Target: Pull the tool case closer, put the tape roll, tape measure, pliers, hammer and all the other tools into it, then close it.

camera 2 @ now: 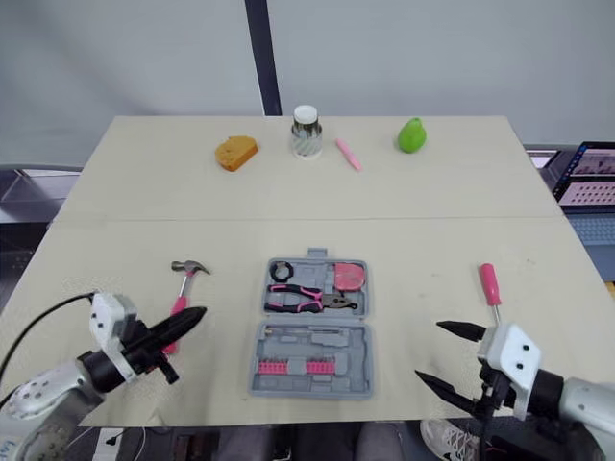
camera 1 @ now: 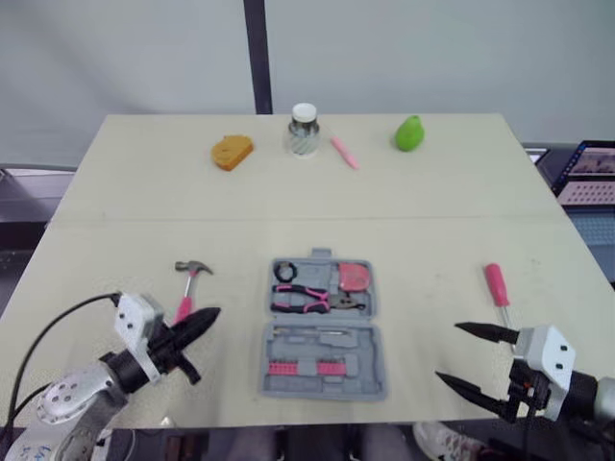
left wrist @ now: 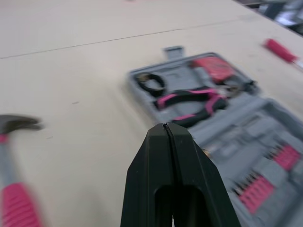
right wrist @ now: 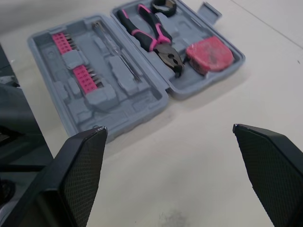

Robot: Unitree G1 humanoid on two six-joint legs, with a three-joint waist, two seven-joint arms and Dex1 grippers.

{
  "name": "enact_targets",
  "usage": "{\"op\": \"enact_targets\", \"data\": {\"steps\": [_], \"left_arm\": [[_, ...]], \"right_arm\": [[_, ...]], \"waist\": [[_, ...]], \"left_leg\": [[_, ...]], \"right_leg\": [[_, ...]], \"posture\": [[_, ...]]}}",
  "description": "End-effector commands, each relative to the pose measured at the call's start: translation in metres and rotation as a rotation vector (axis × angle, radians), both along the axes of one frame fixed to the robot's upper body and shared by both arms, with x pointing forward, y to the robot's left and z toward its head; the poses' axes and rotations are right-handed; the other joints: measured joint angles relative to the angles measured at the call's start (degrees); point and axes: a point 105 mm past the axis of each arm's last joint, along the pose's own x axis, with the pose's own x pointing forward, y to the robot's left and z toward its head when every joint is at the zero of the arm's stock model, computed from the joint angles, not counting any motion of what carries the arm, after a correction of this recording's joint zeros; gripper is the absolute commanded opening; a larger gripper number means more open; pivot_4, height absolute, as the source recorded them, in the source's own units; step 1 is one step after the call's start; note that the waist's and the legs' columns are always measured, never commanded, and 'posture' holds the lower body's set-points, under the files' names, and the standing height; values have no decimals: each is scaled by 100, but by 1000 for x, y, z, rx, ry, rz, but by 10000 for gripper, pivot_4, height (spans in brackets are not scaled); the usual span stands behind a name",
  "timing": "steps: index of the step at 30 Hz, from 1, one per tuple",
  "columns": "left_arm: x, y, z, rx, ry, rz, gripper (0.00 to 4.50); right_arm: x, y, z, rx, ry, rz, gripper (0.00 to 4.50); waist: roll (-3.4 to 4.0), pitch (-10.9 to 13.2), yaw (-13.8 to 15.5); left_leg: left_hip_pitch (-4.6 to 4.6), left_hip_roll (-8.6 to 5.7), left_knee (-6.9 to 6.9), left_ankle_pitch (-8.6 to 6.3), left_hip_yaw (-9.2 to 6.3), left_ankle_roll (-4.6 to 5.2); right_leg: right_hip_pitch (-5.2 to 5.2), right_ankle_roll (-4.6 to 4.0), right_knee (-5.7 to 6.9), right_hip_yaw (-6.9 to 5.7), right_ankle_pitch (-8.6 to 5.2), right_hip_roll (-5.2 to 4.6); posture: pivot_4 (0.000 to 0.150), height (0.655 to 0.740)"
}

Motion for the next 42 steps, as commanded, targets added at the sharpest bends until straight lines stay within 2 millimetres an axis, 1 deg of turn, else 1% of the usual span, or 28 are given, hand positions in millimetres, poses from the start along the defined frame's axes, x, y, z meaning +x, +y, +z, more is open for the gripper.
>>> {"op": "enact_targets", "data": {"steps": [1, 4, 6, 8, 10, 11, 12, 15, 16, 17, 21, 25, 26, 29, 32, 35, 42], "left_arm": [[5, 16, 8, 27, 48, 171, 203], [11, 27, 9, 46, 90, 242, 203], [12, 28, 11, 44, 98, 220, 203], [11, 32, 11, 63, 105, 227, 5391], [8, 34, 10, 78, 112, 232, 11851], [6, 36, 10, 92, 113, 237, 17884], [5, 38, 10, 105, 113, 244, 22432], [5, 42, 10, 121, 107, 262, 38783], [6, 43, 10, 127, 108, 269, 43170], [8, 44, 10, 135, 109, 284, 44769], [19, 52, 12, 163, 133, 347, 44769], [37, 50, 21, 140, 144, 356, 44769], [42, 49, 21, 130, 167, 356, 44769], [52, 48, 20, 183, 249, 351, 44769], [60, 44, 20, 192, 287, 344, 44769], [66, 41, 16, 202, 318, 344, 44769], [83, 32, 0, 227, 365, 344, 44769]], "right_arm": [[-1, 0, 11, -1, -34, 67, 45000], [-2, 5, 11, 2, -27, 118, 45000], [1, 7, 10, 5, -29, 130, 45000], [4, 8, 9, 11, -36, 127, 45000], [4, 10, 6, 19, -32, 130, 45000], [4, 10, 5, 21, -29, 130, 45000], [4, 10, 3, 21, -26, 130, 45000], [7, 11, 1, 23, -28, 130, 45000], [8, 11, 1, 24, -30, 130, 45000], [9, 10, 1, 23, -32, 130, 45000], [10, 9, 3, 20, -40, 131, 45000], [13, 9, 7, 18, -56, 135, 45000], [15, 9, 8, 18, -61, 136, 45000], [18, 9, 11, 14, -74, 139, 45000], [19, 9, 12, 12, -80, 138, 45000], [20, 10, 12, 13, -84, 133, 45000], [19, 10, 11, 14, -91, 105, 45000]], "waist": [[-5, 3, 6], [-6, 3, 28], [-9, 3, 31], [-9, 3, 20], [-9, 3, 6], [-8, 3, 4], [-9, 3, 1], [-10, 4, 5], [-10, 4, 7], [-10, 4, 15], [-11, 5, 59], [-11, 4, 82], [-11, 5, 93], [-12, 5, 114], [-13, 5, 123], [-15, 6, 121], [-19, 9, 139]], "left_leg": [[0, -2, 0, 2, -1, 2], [1, -15, 0, 10, -5, 7], [1, -16, 0, 11, -6, 7], [0, -16, 0, 10, -5, 5], [0, -16, 0, 10, -5, 3], [0, -14, 0, 8, -4, 1], [0, -15, 0, 8, -4, 0], [0, -16, 0, 8, -1, 0], [0, -17, 0, 9, -1, 1], [0, -17, 0, 10, -1, 0], [0, -17, 0, 11, -6, -2], [-1, -18, 0, 11, -5, -2], [0, -20, 0, 12, -4, -2], [1, -20, 0, 19, -3, -3], [1, -25, 0, 21, 1, -2], [0, -25, 0, 22, 2, -2], [1, -26, 1, 33, 3, -6]], "right_leg": [[2, 0, 1, -2, 0, 2], [4, 1, 7, -2, 1, 1], [4, 2, 7, -2, 1, 1], [3, 2, 6, -3, 1, 1], [2, 2, 5, -3, 1, 1], [1, 2, 4, -2, 1, 2], [1, 2, 4, -2, 1, 2], [1, 2, 2, -3, 1, 2], [1, 2, 3, -2, 1, 1], [1, 2, 4, -1, 1, -1], [2, 2, 4, 3, 1, -3], [1, 2, 6, -1, 1, 0], [1, 2, 9, -5, 1, 2], [-2, 3, 17, -21, 2, 5], [-10, 3, 54, -24, 2, 7], [-10, 3, 54, -25, 2, 9], [-10, 3, 54, -23, 2, 9]], "posture": [[1500, 6950], [1500, 6950], [1500, 6950], [1500, 6950], [1500, 6950], [1500, 6950], [1500, 6950], [1500, 6950], [1500, 6950], [1500, 6950], [1500, 6950], [1500, 6950], [1500, 6950], [1500, 6950], [1500, 6950], [1500, 6950], [1500, 6950]]}}
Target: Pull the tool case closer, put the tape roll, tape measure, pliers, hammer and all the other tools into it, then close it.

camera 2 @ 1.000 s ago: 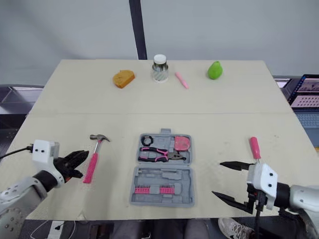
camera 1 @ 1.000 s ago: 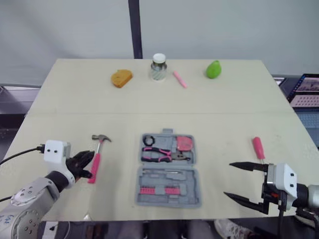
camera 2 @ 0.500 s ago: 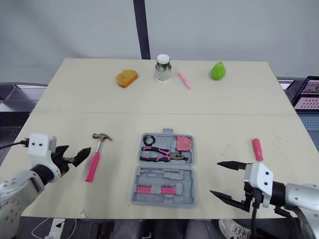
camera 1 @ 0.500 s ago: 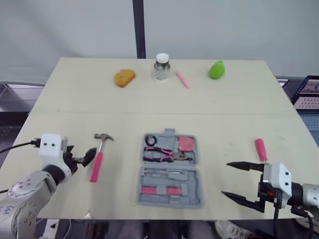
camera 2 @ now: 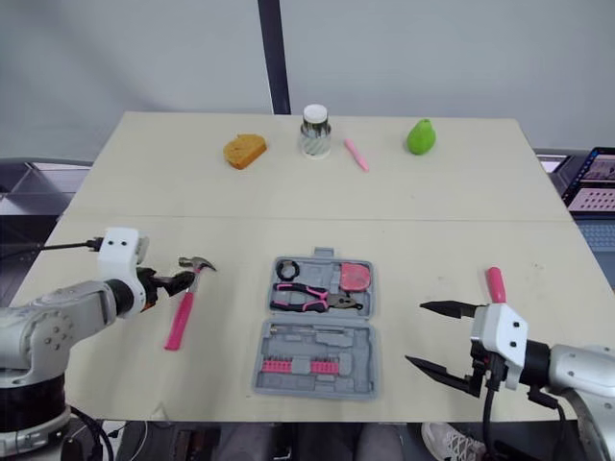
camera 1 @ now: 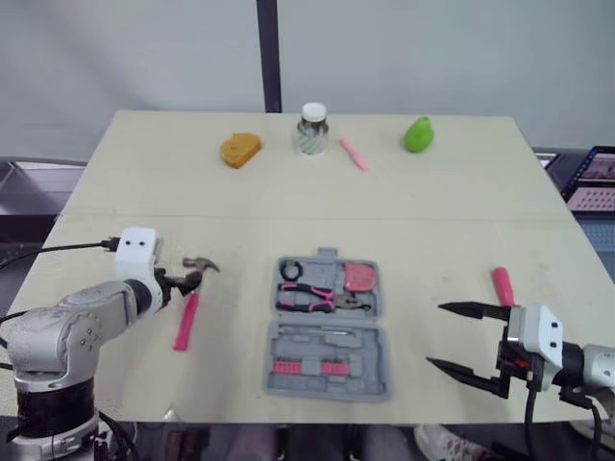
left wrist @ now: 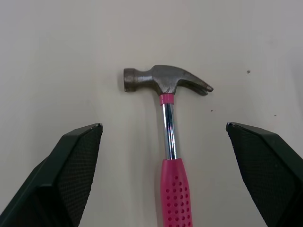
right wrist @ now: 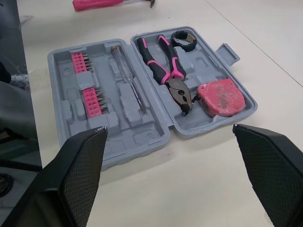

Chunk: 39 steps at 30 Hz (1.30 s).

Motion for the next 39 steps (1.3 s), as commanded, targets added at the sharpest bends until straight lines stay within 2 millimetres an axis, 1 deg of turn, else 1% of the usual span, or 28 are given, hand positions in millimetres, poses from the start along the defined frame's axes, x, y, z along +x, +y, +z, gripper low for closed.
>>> {"op": "enact_targets", "data": {"steps": [1, 7, 17, 23, 31, 39], "left_arm": [[9, -1, 0, 23, -15, 8, 44769], [22, -6, -12, 21, 4, 0, 44769], [34, -10, -27, 43, 26, -32, 44769], [39, -11, -31, 52, 28, -44, 44769], [43, -18, -35, 53, 32, -67, 44769], [35, -24, -39, 45, 57, -77, 44769]], "right_arm": [[-3, 4, 6, -1, -35, 6, 45000], [-7, 1, 7, -5, -33, -18, 45000], [-13, 1, 9, 9, -30, -34, 45000], [-15, 1, 9, 10, -31, -42, 45000], [-16, -1, 10, 0, -30, -55, 45000], [-16, -1, 11, -5, -28, -64, 45000]], "waist": [[-2, 1, 5], [-8, 5, 19], [-10, 6, 10], [-10, 6, 29], [-10, 6, 32], [-10, 6, 32]], "left_leg": [[0, 0, 0, 0, -1, 0], [-2, 0, 0, 1, -1, -1], [-2, 0, 0, 1, 0, -1], [-1, -1, 0, 4, 0, 1], [0, -3, 0, 6, -2, 2], [-1, -4, 0, 6, -2, 3]], "right_leg": [[0, 0, 1, 0, 0, 0], [-2, 0, 0, -2, 0, 0], [-4, 1, 2, -1, 0, -1], [-2, 1, 5, -2, 1, -3], [-2, 2, 7, -3, 1, -4], [-2, 2, 8, -2, 1, -5]], "posture": [[1500, 6950], [1500, 6950], [1500, 6950], [1500, 6950], [1500, 6950], [1500, 6950]]}}
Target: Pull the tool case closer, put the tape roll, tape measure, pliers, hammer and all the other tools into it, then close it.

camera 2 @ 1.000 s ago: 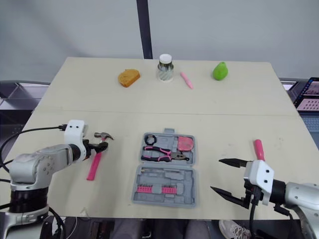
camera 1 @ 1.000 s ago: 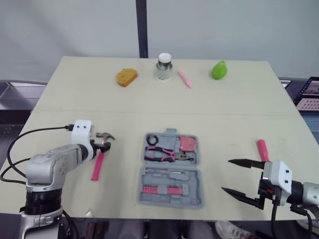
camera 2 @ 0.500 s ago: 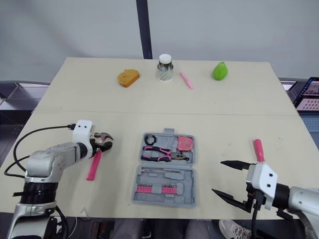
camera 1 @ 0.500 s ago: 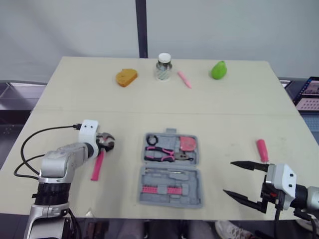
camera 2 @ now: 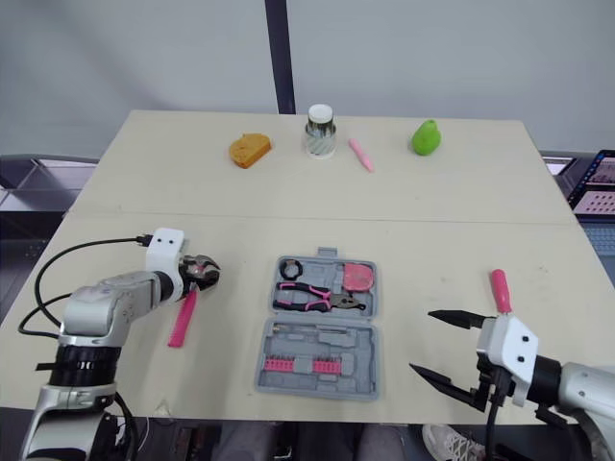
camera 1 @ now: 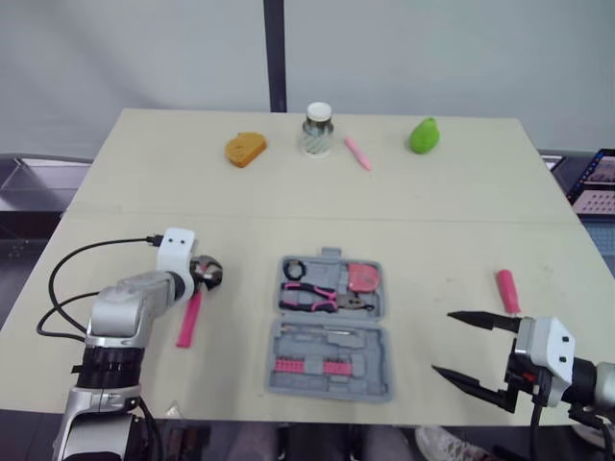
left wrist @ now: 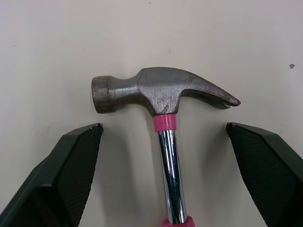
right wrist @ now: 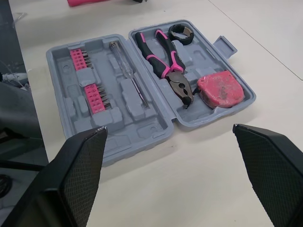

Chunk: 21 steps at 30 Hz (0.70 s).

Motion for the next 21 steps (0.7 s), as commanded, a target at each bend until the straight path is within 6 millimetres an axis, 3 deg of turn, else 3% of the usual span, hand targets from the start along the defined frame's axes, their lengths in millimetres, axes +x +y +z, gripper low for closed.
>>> {"op": "enact_targets", "data": {"steps": [1, 4, 7, 14, 21], "left_arm": [[-6, -7, -6, -16, 23, -18, 44769], [-7, -8, -7, -23, 25, -14, 44769], [-6, -8, -7, -30, 22, -6, 36949], [-3, -7, -9, -26, 21, 1, 1534], [-2, -6, -10, 1, 20, -16, 657]], "right_arm": [[0, 1, 9, 1, -36, -2, 45000], [1, 2, 9, 1, -36, -4, 45000], [2, 2, 9, -1, -37, -5, 45000], [3, 1, 9, -6, -34, -9, 45000], [2, 1, 8, -5, -32, -16, 45000]], "waist": [[0, 0, -1], [0, 0, -2], [0, 0, 0], [0, 0, 8], [10, -6, 18]], "left_leg": [[0, 0, 0, 0, 0, 0], [0, 0, 0, 0, 0, 0], [0, 0, 0, 0, 0, 0], [0, -1, 0, 0, -1, 1], [3, -2, 0, 2, -1, 2]], "right_leg": [[0, 0, 0, 0, 0, 0], [0, 0, 0, -1, 0, 0], [0, 0, 0, -1, 0, 0], [1, 1, -1, -1, 0, 0], [4, 1, 0, 0, 1, -1]], "posture": [[1500, 6950], [1500, 6950], [1500, 6950], [1500, 6950], [1500, 6950]]}}
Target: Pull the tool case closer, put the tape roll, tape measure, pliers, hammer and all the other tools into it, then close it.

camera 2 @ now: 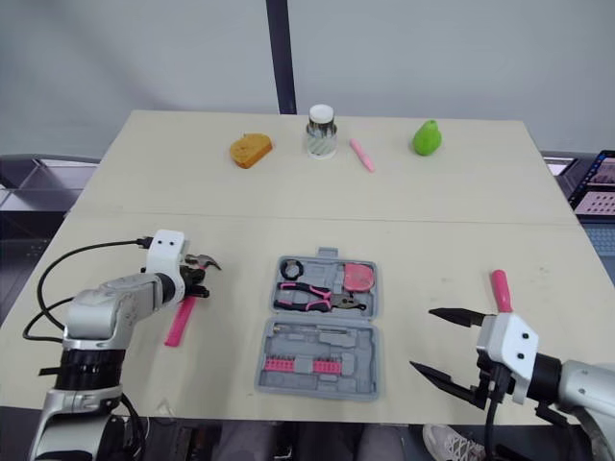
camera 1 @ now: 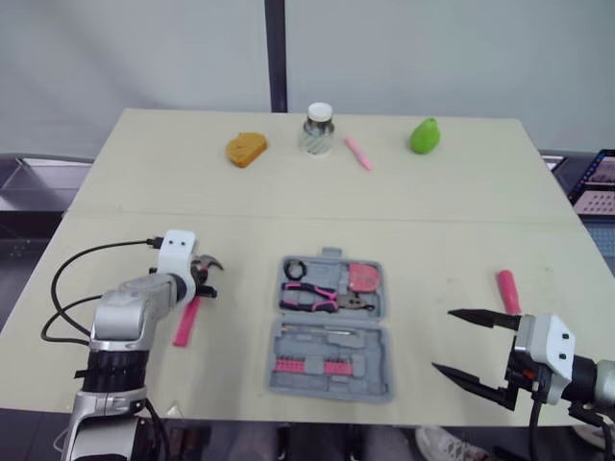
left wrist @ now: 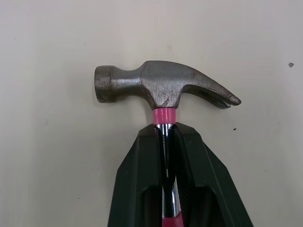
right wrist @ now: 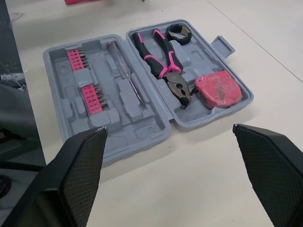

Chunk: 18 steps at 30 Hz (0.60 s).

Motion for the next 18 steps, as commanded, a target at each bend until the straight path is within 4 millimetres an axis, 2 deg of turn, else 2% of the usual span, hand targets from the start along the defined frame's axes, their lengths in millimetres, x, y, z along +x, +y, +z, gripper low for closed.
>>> {"op": "enact_targets", "data": {"steps": [1, 6, 10, 13, 18], "left_arm": [[-2, -4, -9, 8, 30, -26, 657], [-2, -2, -4, 27, 18, -39, 657], [-1, 5, 14, 66, -25, -93, 657], [-7, 6, 32, 98, -23, -226, 657], [-25, -16, 48, 97, 3, -512, 657]], "right_arm": [[0, 1, 8, -5, -41, -5, 45000], [-1, 1, 9, -2, -43, -8, 45000], [0, 0, 10, 0, -51, -11, 45000], [1, 0, 13, 8, -62, 0, 45000], [3, 3, 15, 22, -67, 35, 45000]], "waist": [[5, -3, 4], [7, -4, 8], [1, 0, -18], [-12, 7, -46], [-14, 10, -73]], "left_leg": [[0, 0, 0, 0, 0, 0], [1, 0, 0, 0, 0, 0], [-1, 0, 0, 0, 0, 0], [-7, 3, 0, 0, 0, -2], [-10, 3, 0, -2, 4, -4]], "right_leg": [[0, 0, 0, 0, 0, 0], [0, 0, 0, 1, 0, 0], [-3, 0, 1, 0, 0, 0], [-10, 0, 0, -1, 0, 5], [-12, 0, -5, 2, 0, 2]], "posture": [[1500, 6950], [1500, 6950], [1500, 6950], [1500, 6950], [1500, 6950]]}}
